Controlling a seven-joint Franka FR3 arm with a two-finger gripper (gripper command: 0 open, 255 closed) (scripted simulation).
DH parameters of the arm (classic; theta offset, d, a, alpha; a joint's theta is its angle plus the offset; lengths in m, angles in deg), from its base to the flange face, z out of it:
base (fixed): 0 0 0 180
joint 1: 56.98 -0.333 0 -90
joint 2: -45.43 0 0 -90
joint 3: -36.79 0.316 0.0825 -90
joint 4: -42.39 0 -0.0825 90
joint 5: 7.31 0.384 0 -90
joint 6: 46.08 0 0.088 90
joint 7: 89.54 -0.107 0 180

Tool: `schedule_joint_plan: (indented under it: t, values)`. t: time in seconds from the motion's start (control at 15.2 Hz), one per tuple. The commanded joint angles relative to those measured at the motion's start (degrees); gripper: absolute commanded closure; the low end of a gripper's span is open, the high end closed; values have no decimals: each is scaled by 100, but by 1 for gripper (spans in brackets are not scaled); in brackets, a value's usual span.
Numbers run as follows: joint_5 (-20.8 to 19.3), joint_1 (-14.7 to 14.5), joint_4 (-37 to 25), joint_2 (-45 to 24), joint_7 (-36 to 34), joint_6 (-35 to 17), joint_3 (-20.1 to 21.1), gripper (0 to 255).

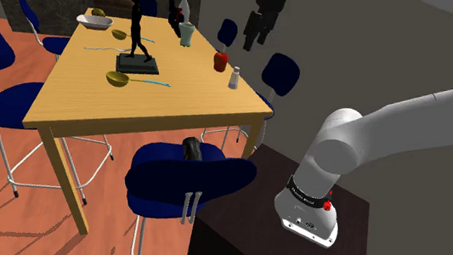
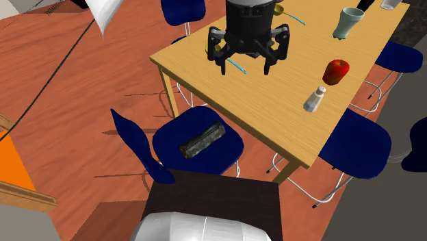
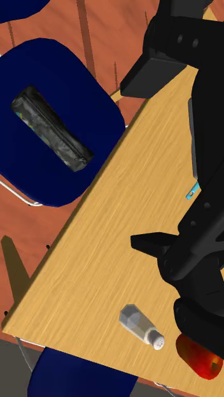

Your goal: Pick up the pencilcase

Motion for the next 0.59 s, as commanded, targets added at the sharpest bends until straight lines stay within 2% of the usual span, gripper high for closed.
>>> schedule_joint_plan:
  t: [0.0,0.53]
  values:
    - [0,0,0,0,0,0,0,0]
    - [329,185,1431,-40,-1339,-1348,444,0]
